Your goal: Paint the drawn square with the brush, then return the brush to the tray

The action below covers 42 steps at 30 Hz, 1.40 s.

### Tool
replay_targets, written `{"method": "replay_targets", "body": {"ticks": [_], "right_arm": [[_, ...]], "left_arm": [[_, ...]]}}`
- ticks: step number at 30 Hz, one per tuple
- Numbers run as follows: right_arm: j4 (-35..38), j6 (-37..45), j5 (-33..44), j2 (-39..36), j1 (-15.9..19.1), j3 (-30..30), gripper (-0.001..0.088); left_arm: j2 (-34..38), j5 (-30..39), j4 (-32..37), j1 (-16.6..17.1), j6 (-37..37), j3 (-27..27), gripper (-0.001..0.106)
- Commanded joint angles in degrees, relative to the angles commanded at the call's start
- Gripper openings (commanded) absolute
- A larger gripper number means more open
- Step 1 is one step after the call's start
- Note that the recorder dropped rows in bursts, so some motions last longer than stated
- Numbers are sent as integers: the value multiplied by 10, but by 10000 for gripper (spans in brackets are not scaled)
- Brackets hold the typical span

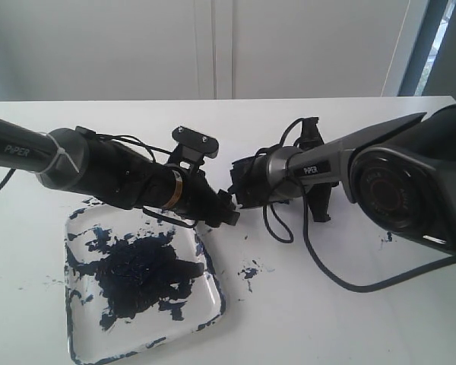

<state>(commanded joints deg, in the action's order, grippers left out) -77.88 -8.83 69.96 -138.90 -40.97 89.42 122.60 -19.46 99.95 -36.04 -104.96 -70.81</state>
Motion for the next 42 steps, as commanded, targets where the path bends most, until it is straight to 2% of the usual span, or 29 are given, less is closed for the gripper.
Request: {"method": "replay_targets", "body": {"ticks": [18, 24, 30, 42], "right_arm": [[-18, -23, 0, 0, 9, 2, 0], [-19, -24, -1, -1, -6, 22, 0], [2, 12, 0, -17, -10, 47, 0], [4, 12, 0, -24, -3, 48, 0]], "left_arm": [[0, 2, 0, 0, 8, 0, 722], [0, 2, 0, 0, 9, 0, 722], [0, 1, 0, 0, 9, 0, 722], [0, 1, 0, 0, 9, 0, 722]]}}
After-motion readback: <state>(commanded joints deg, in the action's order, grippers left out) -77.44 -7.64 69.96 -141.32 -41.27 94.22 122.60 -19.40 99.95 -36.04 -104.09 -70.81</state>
